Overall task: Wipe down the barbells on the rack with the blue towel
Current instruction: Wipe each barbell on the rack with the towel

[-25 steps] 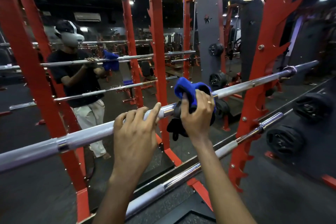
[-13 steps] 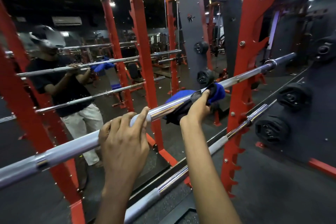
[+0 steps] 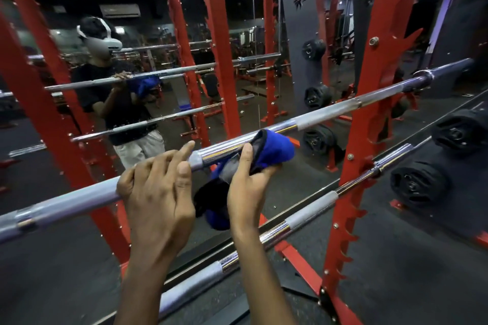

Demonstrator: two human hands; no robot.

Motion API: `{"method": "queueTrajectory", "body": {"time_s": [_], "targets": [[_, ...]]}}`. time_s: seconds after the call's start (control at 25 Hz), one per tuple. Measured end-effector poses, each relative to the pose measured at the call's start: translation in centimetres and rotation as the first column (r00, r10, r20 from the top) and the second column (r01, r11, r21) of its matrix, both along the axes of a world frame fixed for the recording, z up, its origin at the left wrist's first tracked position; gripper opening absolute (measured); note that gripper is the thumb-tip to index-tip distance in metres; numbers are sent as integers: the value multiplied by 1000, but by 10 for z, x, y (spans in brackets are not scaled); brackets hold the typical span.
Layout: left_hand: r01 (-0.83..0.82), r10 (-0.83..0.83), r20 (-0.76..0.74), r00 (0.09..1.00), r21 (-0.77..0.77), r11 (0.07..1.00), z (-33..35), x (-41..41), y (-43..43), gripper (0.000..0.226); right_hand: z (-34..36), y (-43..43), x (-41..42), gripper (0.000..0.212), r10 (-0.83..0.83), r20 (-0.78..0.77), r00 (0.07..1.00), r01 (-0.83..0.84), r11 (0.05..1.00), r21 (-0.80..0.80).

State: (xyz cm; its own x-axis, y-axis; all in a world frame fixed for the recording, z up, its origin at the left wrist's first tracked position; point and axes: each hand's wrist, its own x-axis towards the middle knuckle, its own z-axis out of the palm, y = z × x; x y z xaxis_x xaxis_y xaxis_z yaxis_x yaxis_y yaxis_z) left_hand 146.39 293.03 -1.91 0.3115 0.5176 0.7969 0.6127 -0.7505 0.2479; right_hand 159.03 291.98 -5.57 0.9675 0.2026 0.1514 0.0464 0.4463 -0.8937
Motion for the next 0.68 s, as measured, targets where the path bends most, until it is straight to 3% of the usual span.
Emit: {"method": "queueTrajectory", "body": {"time_s": [0.08,0.2,0.28,0.36,0.44,0.56,0.64,0.68], "targets": [[6,-7,-24,1000,-25,1000,-2,3,0,53,3,-24,12,64,-183,333,925,214,975,-60],[-117,119,-121,986,27,993,-9,9,-2,47,0,-36,45,74,-61,649,758,318,904,-286],[-168,174,-141,975,49,985,-13,13,-4,49,0,-39,56,77,37,744,667,341,873,-349],[-199,202,-138,970,34,979,-13,17,-6,50,5,-44,79,72,20,807,590,416,849,-325],[-241,239,-165,957,5,971,-11,22,-11,51,19,-44,125,66,-32,828,559,513,798,-315],[-320,304,-271,913,-17,947,-5,28,-13,53,50,-44,171,57,31,855,517,586,715,-380],[-355,321,-393,862,-14,935,10,33,-15,57,55,-43,160,50,126,928,349,647,684,-337],[-360,309,-463,831,-24,933,22,37,-16,60,52,-41,152,46,184,953,239,627,721,-297]]}}
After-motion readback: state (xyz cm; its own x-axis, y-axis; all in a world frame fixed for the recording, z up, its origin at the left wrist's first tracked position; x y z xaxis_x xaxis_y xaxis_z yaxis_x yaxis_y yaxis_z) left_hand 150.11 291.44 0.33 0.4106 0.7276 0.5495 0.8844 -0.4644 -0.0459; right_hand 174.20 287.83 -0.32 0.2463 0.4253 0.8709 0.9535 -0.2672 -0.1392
